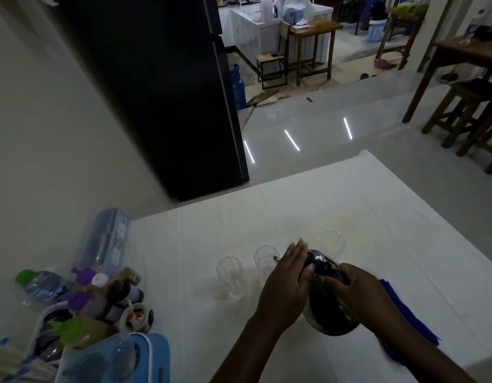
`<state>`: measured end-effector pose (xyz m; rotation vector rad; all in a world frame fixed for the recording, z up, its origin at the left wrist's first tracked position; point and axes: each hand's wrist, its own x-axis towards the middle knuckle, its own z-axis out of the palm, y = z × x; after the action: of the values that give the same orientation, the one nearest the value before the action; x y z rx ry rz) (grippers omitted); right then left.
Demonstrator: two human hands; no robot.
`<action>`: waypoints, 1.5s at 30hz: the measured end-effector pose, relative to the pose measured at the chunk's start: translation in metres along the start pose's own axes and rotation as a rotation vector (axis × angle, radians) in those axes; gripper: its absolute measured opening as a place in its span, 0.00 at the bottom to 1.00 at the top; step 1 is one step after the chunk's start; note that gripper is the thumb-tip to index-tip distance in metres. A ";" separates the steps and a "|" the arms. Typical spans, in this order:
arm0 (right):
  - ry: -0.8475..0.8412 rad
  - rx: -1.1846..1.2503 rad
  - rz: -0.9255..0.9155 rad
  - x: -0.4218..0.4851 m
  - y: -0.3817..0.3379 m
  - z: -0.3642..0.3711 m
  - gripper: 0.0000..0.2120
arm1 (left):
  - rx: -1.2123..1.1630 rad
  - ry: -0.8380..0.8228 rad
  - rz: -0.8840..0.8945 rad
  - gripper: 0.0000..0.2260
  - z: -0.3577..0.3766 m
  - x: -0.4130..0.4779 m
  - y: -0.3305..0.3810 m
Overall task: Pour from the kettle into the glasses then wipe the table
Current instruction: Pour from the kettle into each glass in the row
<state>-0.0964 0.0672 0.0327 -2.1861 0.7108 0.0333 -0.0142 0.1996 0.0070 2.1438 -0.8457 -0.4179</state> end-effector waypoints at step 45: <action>0.014 -0.035 0.005 0.000 -0.011 -0.007 0.14 | -0.022 0.013 -0.007 0.28 -0.003 -0.001 0.005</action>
<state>-0.0921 0.0679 0.0449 -2.2201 0.7281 0.0330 -0.0150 0.1994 0.0131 2.1276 -0.8232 -0.4137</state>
